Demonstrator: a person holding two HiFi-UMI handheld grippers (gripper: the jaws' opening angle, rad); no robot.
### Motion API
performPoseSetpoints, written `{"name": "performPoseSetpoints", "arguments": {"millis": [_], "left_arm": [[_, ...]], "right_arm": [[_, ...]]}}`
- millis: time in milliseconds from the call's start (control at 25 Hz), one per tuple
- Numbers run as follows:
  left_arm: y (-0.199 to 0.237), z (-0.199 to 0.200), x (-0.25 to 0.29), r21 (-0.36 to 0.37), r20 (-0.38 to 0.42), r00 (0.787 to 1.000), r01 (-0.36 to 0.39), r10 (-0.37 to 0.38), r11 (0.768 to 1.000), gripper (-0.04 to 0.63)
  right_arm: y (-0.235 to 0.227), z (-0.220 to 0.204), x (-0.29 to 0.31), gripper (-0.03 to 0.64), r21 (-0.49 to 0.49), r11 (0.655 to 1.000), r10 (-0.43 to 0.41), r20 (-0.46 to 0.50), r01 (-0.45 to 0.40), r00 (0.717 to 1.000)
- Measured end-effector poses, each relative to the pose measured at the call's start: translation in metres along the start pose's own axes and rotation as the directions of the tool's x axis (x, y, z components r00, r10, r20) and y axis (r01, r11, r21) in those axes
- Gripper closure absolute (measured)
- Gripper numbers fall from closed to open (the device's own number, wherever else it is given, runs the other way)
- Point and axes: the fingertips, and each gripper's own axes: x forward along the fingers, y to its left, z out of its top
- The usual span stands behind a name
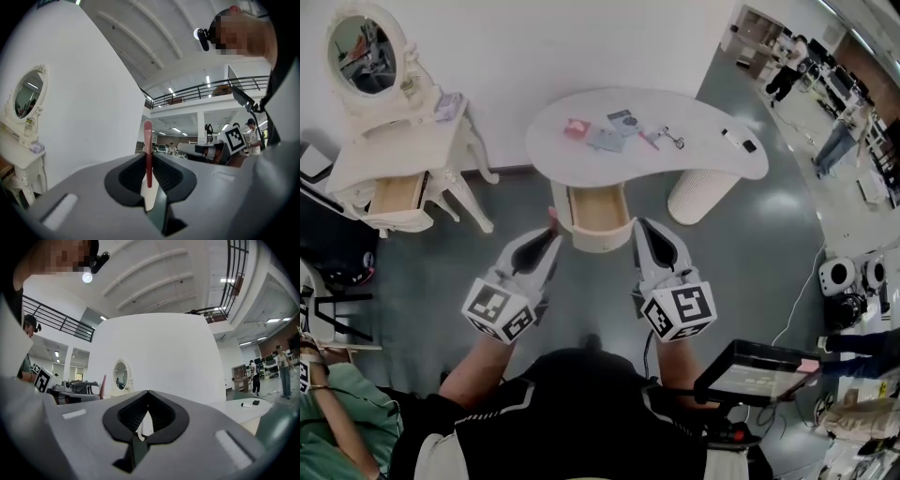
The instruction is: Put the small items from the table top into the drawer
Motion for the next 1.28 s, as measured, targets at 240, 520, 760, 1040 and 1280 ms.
{"name": "performPoseSetpoints", "arguments": {"millis": [240, 520, 760, 1040, 1280], "left_arm": [[-0.002, -0.002, 0.029, 0.023, -0.017, 1.000, -0.011, 0.012, 1.000, 0.551], [0.000, -0.008, 0.051, 0.032, -0.039, 0.999, -0.014, 0.015, 0.999, 0.551], [0.022, -0.006, 0.069, 0.013, -0.046, 0.999, 0.023, -0.022, 1.000, 0.551], [0.069, 0.007, 0.087, 0.012, -0.031, 0.997, 0.072, -0.072, 0.997, 0.551], [0.099, 0.018, 0.097, 0.013, -0.010, 0.993, 0.117, -0.117, 0.993, 0.551]], "right_arm": [[-0.036, 0.001, 0.005, 0.615, -0.002, 1.000, -0.007, 0.018, 0.007, 1.000], [-0.058, -0.007, 0.016, 0.615, 0.026, 1.000, -0.006, 0.010, 0.006, 1.000], [-0.063, -0.005, 0.041, 0.615, 0.021, 0.999, -0.035, 0.005, 0.035, 0.999], [-0.054, 0.005, 0.083, 0.615, -0.007, 0.998, -0.057, 0.015, 0.057, 0.998], [-0.049, 0.010, 0.113, 0.615, -0.018, 0.995, -0.098, 0.011, 0.098, 0.995]]}}
